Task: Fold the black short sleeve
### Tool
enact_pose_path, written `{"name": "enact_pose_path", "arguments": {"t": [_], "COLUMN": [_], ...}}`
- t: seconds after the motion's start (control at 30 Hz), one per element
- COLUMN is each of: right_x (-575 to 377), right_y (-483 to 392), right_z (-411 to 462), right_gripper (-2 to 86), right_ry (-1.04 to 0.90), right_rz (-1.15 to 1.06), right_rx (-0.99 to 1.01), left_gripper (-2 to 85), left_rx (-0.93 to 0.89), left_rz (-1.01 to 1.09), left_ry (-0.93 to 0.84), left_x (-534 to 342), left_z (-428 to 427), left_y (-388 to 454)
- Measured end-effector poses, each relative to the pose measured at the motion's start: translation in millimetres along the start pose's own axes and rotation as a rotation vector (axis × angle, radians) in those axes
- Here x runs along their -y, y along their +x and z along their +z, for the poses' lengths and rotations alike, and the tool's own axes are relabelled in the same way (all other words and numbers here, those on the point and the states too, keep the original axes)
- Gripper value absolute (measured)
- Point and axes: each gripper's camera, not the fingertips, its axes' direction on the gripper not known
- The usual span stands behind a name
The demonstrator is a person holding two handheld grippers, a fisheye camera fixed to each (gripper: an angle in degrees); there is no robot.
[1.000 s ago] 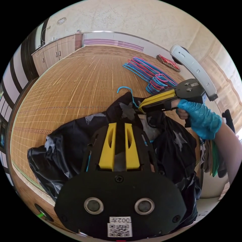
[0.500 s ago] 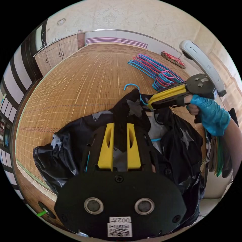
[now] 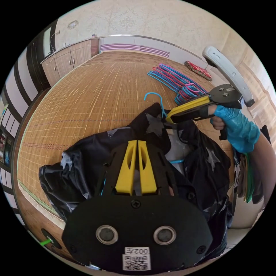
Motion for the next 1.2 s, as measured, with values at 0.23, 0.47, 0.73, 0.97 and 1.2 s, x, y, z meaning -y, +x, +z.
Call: {"name": "enact_pose_path", "arguments": {"t": [0.23,0.47,0.73,0.97,1.2], "right_x": [-67.8,-162.4,-251.2,-316.4,-385.2], "right_y": [-28.3,-94.8,-163.9,-200.2,-251.1], "right_z": [-72.1,-128.3,-123.1,-108.3,-120.1], "right_gripper": [-0.4,-0.7,-0.4,-0.2,0.5], "right_ry": [0.124,0.214,0.267,0.319,0.353], "right_rz": [-0.062,-0.169,-0.193,-0.152,-0.146], "right_rx": [0.004,0.033,0.028,0.026,0.020], "left_gripper": [0.0,4.0,5.9,5.7,4.4], "left_rx": [-0.063,-0.125,-0.129,-0.042,-0.080], "left_rz": [0.058,0.167,0.344,0.454,0.486], "left_ry": [0.091,0.273,0.296,0.281,0.291], "left_x": [2.6,18.0,31.5,31.9,21.5], "left_z": [-83.0,-205.2,-276.4,-333.0,-399.2], "left_y": [-31.8,-24.7,27.0,64.1,75.8]}}
